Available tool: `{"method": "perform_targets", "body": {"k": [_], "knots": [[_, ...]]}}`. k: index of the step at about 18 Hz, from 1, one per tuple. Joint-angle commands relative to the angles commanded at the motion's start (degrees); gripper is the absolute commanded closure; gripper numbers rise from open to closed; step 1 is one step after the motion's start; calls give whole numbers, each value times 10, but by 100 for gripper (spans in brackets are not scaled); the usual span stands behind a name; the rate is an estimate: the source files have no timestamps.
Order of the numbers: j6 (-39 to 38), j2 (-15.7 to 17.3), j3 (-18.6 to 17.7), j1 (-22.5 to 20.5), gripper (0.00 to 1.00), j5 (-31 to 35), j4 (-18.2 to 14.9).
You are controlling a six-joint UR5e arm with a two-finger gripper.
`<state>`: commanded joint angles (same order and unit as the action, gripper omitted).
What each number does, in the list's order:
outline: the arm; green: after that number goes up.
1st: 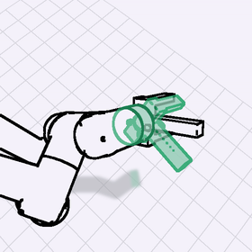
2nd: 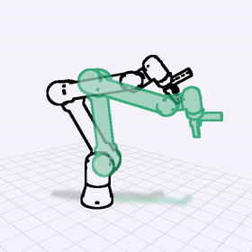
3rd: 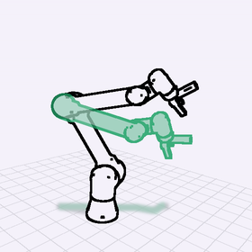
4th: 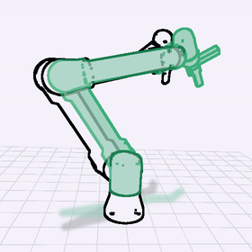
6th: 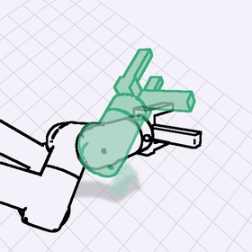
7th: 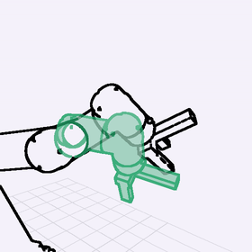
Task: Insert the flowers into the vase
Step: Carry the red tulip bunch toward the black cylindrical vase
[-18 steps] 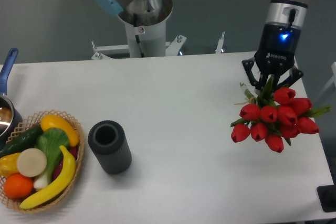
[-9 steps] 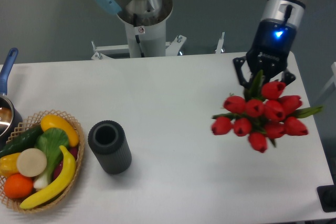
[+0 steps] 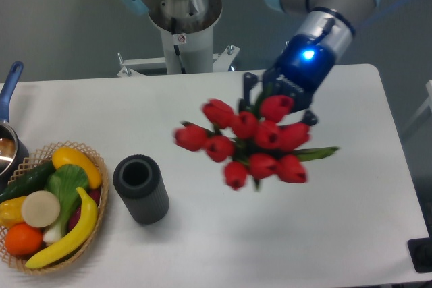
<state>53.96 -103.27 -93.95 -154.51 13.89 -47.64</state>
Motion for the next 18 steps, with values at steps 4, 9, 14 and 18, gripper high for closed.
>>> {"method": "perform_targets", "body": {"k": [4, 9, 14, 18], "knots": [[37, 1, -13, 20, 86, -79, 0], [73, -8, -22, 52, 86, -122, 0], [91, -10, -53, 64, 86, -122, 0], [94, -12, -58, 68, 86, -122, 0]]}}
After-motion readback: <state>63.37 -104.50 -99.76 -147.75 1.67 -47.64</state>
